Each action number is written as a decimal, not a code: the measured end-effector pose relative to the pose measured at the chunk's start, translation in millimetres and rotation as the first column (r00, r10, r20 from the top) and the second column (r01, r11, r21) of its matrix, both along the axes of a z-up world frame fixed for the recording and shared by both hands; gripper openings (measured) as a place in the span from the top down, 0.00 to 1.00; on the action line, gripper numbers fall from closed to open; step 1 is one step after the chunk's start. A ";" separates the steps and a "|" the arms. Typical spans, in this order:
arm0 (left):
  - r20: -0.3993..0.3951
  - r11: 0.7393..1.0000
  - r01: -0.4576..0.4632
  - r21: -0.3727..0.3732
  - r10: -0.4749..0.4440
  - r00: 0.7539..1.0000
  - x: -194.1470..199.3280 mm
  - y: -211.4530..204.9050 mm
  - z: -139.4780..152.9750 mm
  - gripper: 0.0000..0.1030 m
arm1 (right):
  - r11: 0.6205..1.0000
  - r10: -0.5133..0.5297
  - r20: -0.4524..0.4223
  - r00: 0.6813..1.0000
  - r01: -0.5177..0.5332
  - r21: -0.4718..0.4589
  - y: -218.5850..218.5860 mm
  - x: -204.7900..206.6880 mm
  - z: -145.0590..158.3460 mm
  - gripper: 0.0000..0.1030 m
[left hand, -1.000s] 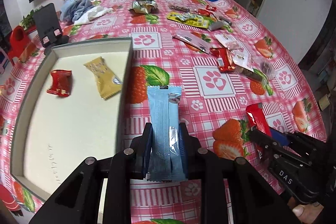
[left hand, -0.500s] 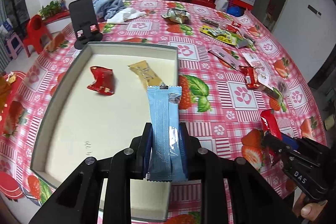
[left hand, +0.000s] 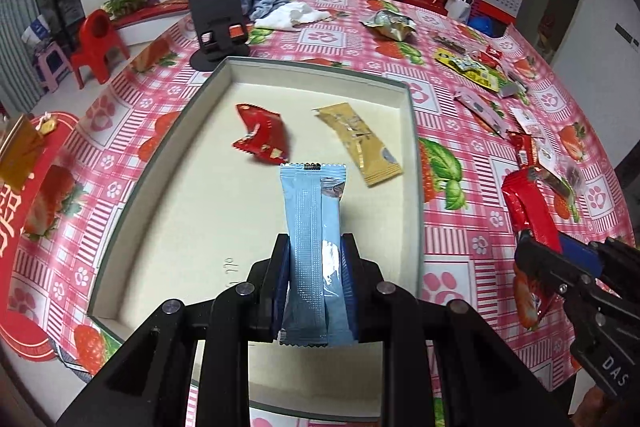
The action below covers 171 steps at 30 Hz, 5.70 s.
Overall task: Organize snacks
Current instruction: 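Lower the blue bar into the tray and open the left tool while the right tool releases the red bar, then reach the left tool to the red snack bag on the table and grasp it, then grasp the white Crispy Cranberry bag with the right tool while the left tool holds the red bag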
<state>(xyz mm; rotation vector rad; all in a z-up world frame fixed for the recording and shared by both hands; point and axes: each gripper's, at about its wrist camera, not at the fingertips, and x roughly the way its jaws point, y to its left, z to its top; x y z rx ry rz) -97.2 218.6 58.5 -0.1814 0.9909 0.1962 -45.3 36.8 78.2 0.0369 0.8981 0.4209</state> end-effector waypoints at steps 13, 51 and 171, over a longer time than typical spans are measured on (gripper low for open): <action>-0.020 0.996 -0.084 -0.018 0.084 0.996 -10.6 41.6 -10.0 0.74 | 0.992 0.125 -0.001 0.992 -0.125 -0.021 54.6 2.6 0.7 0.78; -0.034 0.994 -0.110 -0.005 0.110 0.993 11.0 78.1 -13.4 0.74 | 0.993 0.112 -0.022 0.993 -0.113 -0.024 85.1 58.6 1.5 0.79; -0.031 0.943 0.331 -0.009 -0.331 0.943 89.8 -165.3 -45.6 0.67 | 0.854 -0.514 -0.125 0.848 0.520 0.016 -227.9 118.3 -47.8 0.24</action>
